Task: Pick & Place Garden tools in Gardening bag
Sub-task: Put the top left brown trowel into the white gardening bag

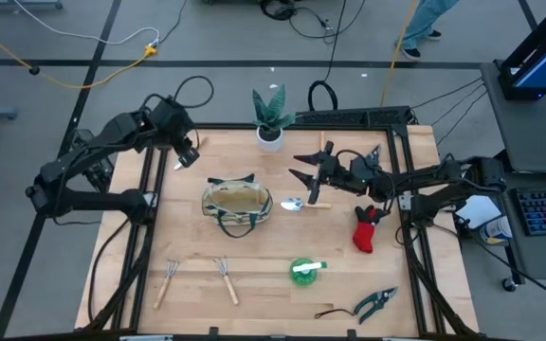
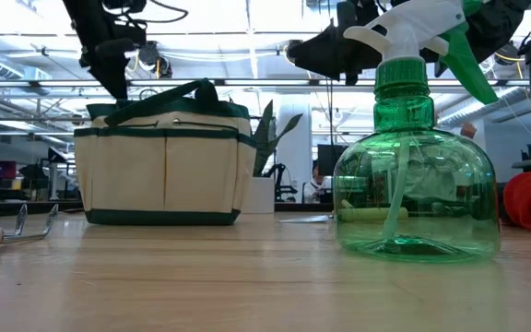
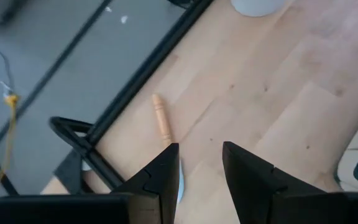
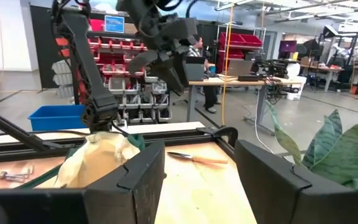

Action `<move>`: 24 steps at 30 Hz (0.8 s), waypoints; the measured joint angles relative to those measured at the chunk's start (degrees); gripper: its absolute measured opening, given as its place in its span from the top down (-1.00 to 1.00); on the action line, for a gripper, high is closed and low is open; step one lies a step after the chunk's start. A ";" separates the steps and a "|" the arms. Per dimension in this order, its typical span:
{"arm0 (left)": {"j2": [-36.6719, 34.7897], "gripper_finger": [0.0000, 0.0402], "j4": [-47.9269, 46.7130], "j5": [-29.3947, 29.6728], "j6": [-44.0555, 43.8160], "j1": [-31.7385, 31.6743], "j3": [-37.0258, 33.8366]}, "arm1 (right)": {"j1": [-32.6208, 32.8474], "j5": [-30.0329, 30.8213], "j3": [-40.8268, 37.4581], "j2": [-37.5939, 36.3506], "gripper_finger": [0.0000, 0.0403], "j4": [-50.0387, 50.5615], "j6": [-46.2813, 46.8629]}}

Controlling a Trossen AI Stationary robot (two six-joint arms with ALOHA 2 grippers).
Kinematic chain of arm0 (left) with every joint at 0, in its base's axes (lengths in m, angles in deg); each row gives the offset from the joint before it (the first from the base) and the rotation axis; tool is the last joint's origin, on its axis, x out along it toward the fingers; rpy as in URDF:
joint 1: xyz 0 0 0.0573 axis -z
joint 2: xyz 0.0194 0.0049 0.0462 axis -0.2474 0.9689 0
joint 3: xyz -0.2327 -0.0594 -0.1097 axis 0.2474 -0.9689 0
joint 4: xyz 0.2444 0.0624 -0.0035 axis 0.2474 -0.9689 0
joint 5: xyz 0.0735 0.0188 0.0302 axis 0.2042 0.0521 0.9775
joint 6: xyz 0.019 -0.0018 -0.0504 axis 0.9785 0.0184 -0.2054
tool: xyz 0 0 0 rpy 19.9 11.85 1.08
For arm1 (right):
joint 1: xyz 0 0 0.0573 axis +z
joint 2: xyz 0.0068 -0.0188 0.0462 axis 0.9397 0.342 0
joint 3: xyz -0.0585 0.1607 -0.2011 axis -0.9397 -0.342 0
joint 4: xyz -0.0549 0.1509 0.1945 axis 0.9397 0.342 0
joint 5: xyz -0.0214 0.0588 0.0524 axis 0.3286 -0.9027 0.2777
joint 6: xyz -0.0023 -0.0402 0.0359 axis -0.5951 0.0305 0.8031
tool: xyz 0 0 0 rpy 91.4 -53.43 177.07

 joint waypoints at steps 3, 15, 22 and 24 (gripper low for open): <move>1.26 0.36 1.88 -0.81 0.26 -3.01 -1.37 | 0.00 0.11 0.00 0.00 0.05 -0.01 -0.01; 9.21 0.36 5.78 -0.98 2.59 -11.43 -3.62 | -0.04 0.15 -0.02 0.00 0.05 0.29 -0.76; 13.72 0.36 5.96 -1.00 2.62 -13.72 -3.64 | -0.04 0.15 -0.07 0.00 0.05 0.78 -0.99; 14.91 0.36 6.13 -1.01 2.60 -14.14 -3.64 | -0.04 0.15 -0.07 0.00 0.05 0.82 -1.02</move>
